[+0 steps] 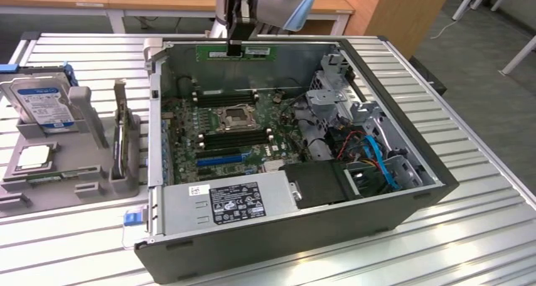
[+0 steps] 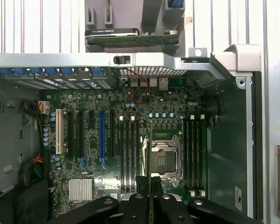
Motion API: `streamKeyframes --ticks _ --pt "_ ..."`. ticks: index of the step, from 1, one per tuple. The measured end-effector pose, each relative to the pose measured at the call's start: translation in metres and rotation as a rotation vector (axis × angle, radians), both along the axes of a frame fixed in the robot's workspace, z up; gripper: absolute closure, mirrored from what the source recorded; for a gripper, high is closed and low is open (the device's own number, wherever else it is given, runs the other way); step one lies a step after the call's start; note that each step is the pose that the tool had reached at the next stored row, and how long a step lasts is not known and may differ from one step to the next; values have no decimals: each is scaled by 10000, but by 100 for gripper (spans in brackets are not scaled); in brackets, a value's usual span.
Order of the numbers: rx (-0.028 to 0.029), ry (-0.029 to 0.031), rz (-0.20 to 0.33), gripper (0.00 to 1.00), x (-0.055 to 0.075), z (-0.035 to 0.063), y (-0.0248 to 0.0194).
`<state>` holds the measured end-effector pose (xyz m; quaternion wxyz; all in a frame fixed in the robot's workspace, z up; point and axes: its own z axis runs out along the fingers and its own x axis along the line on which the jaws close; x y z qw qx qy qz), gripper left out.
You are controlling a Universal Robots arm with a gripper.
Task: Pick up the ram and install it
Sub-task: 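Insert the ram into the slot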
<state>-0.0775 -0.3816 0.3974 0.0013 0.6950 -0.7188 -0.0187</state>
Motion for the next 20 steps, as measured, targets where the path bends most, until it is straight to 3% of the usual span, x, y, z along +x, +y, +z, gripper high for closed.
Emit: streamKeyframes --ticks 7,20 --pt "-1 1 0 86 0 -2 0" --pt "0 0 0 86 1 -235 0"
